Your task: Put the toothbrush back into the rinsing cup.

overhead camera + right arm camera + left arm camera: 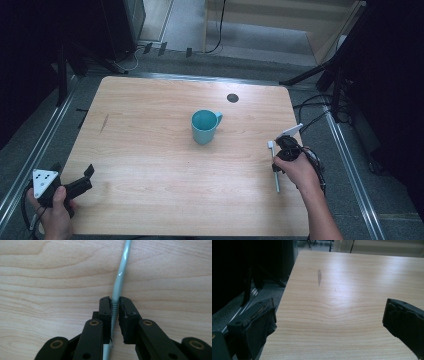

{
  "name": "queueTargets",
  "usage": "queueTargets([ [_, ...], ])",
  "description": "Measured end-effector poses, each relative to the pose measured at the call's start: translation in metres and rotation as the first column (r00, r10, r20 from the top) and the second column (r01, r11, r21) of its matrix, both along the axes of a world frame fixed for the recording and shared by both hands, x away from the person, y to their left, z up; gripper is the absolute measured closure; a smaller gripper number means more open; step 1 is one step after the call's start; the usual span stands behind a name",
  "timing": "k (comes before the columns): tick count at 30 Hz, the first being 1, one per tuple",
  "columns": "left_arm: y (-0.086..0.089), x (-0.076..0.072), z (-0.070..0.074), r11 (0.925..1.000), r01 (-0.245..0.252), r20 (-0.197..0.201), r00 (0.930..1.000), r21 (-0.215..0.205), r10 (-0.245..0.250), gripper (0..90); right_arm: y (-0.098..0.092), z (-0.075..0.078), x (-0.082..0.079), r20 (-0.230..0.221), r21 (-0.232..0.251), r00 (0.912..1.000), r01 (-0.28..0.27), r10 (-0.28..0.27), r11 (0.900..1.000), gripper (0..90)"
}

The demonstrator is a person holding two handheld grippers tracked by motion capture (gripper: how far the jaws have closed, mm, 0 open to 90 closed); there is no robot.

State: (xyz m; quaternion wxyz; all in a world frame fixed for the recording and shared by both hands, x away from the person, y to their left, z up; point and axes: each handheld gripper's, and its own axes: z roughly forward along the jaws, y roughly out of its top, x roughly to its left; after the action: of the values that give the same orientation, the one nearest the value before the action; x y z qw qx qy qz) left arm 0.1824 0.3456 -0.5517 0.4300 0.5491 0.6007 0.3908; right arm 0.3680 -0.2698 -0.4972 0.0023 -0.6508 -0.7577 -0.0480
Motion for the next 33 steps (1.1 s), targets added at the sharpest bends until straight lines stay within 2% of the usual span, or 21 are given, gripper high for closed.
queueTargets([
  [9,0.0,0.0,0.0,1.0,0.0,0.0,1.0,-0.001,0.0,0.0,0.004,-0.004,0.0,-0.008,-0.013,0.9998,-0.017,0.017,1.0,84.0],
  [22,0.0,0.0,0.0,1.0,-0.002,0.0,1.0,0.0,0.002,0.0,0.007,-0.006,-0.002,0.004,-0.032,0.9988,-0.049,0.049,0.998,84.7],
  [27,0.0,0.0,0.0,1.0,-0.002,-0.001,1.0,0.001,0.002,0.0,0.006,0.001,-0.002,0.068,-0.013,0.9968,-0.041,0.042,0.999,84.7],
  [31,0.0,0.0,0.0,1.0,-0.003,-0.001,1.0,0.0,0.003,0.0,0.009,0.011,-0.004,0.134,0.004,0.99,-0.045,0.044,0.999,84.8],
  [33,0.0,0.0,0.0,1.0,-0.004,-0.002,1.0,0.0,0.004,0.0,0.01,0.018,-0.005,0.177,0.023,0.9836,-0.041,0.036,0.999,84.8],
])
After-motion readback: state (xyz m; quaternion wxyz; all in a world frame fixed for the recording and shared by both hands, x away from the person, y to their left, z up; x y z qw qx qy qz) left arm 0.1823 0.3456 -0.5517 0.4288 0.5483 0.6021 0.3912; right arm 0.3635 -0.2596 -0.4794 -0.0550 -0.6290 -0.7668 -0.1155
